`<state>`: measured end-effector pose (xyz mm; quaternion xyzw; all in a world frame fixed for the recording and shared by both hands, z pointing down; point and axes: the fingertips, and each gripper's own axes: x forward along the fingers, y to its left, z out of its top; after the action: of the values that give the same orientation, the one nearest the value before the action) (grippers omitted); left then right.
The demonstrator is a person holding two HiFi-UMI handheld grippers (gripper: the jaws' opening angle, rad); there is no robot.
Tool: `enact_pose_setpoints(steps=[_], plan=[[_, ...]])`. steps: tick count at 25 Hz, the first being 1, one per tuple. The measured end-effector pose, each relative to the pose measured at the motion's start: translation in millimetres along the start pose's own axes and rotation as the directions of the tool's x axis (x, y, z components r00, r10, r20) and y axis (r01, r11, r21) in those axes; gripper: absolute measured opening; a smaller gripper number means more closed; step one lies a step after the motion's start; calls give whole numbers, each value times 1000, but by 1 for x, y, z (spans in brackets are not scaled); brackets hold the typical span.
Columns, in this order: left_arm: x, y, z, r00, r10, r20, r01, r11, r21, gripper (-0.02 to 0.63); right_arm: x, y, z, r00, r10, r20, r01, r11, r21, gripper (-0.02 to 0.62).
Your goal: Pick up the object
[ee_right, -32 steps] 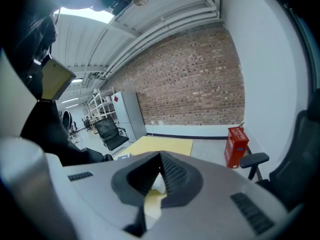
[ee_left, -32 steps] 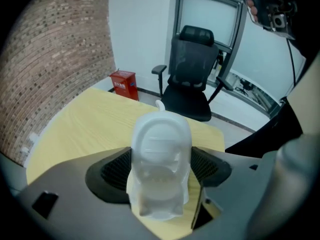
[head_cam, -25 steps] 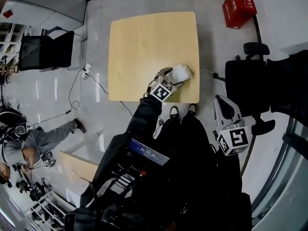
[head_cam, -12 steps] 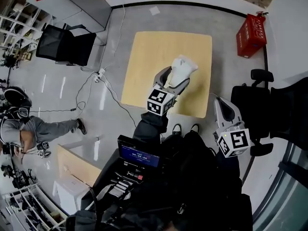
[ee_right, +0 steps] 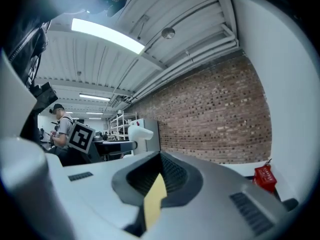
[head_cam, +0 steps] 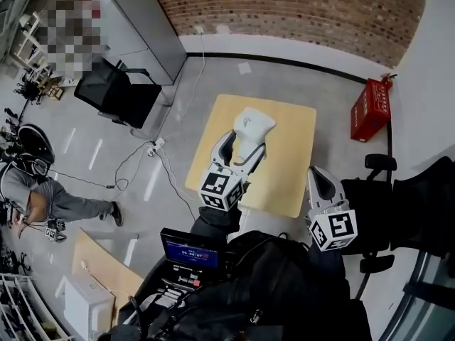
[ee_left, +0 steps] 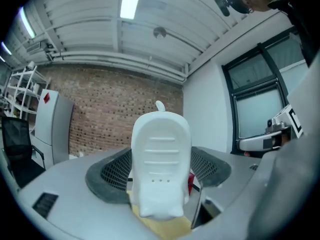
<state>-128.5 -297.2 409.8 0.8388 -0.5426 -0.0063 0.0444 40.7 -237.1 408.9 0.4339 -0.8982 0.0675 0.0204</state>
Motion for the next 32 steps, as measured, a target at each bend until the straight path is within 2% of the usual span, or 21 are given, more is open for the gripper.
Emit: enact_pose_setpoints(steps=[2,9,19,32], plan=[[-9,0,19,999,27,29,-27,1000,12,368,0,-2,11,1000,-13,28,14,1000,-7,5],[-32,-4,48,992,81,100,-84,996,31,368,-4,-8,33,996,-32,88,34,999,-21,5],[-52,-5,73,982,119,148,-126,991,39,368,1,2,49,992,-22,121,30,998,-63,5],[-66,-11,80,978,107,180,-119,991,58,368,-3,6,51,989,-56,134,66,995,-77,5]])
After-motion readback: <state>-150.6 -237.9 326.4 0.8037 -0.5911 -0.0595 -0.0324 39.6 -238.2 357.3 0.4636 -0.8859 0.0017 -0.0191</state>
